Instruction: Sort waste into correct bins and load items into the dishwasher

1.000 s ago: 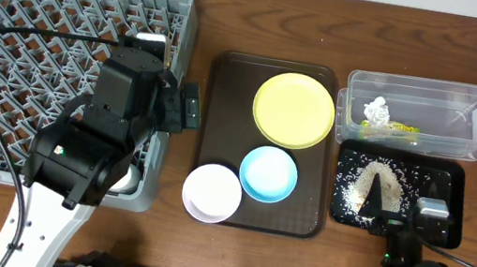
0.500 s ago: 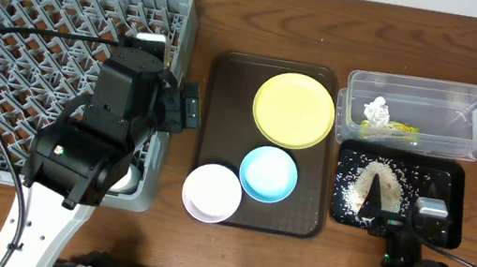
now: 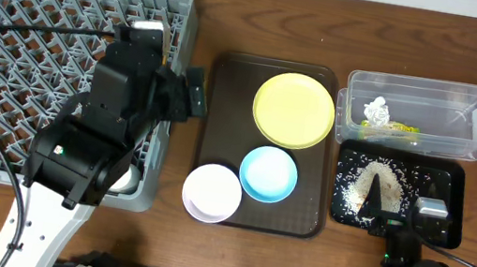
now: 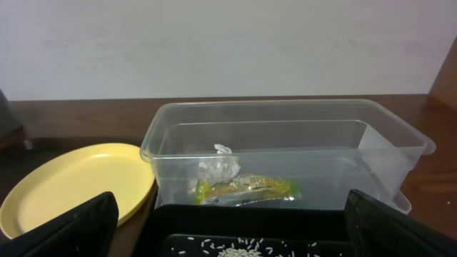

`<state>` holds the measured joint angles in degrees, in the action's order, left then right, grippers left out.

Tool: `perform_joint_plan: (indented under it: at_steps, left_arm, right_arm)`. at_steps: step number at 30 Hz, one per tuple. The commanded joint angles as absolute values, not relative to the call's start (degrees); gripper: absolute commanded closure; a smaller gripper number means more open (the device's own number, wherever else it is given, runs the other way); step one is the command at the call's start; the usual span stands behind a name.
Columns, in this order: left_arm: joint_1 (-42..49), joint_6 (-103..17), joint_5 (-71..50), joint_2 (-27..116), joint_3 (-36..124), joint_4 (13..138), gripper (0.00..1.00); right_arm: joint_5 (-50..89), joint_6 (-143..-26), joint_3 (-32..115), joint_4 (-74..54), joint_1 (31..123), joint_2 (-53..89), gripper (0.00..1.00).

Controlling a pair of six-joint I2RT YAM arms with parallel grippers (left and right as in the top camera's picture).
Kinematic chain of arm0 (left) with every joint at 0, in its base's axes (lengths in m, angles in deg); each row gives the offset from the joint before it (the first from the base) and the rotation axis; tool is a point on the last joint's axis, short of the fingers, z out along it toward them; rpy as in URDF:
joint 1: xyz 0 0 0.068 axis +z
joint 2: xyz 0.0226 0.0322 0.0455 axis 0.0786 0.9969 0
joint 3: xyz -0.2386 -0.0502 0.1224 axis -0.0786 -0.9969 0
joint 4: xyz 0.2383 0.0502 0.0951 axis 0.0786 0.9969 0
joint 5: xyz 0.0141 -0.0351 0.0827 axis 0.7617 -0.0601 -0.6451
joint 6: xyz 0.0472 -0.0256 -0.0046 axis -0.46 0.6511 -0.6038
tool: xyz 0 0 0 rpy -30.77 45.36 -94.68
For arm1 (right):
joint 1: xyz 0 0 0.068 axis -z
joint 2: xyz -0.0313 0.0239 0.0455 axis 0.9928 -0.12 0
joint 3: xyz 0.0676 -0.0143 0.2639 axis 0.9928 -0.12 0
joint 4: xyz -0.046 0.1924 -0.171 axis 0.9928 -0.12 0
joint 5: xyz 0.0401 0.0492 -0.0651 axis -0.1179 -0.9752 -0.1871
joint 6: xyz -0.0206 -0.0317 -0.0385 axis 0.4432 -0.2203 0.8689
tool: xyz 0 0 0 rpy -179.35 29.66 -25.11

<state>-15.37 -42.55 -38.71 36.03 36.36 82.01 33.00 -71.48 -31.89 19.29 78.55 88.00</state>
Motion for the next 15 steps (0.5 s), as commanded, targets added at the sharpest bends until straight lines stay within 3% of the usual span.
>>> perform_joint_plan:
  at_steps: [1,4,9,15]
  left_arm:
    - [-15.31,-37.15,-28.22,37.19,37.32,80.22,0.02]
    - [-18.02,-36.87,-21.09,41.45,37.32,81.00,0.02]
    - [-25.53,-36.98,-27.95,53.58,37.32,89.22,0.02]
    - [-31.70,-37.39,-32.85,67.44,37.32,90.51,0.01]
  right_arm:
    - [33.35,-72.07,-31.93,19.11,78.92,88.35,0.01]
    - [33.35,-72.07,-31.93,19.11,78.92,88.35,0.01]
    - [33.35,-72.07,-31.93,19.11,78.92,88.35,0.01]
    - [33.35,-72.07,-31.93,19.11,78.92,88.35,0.01]
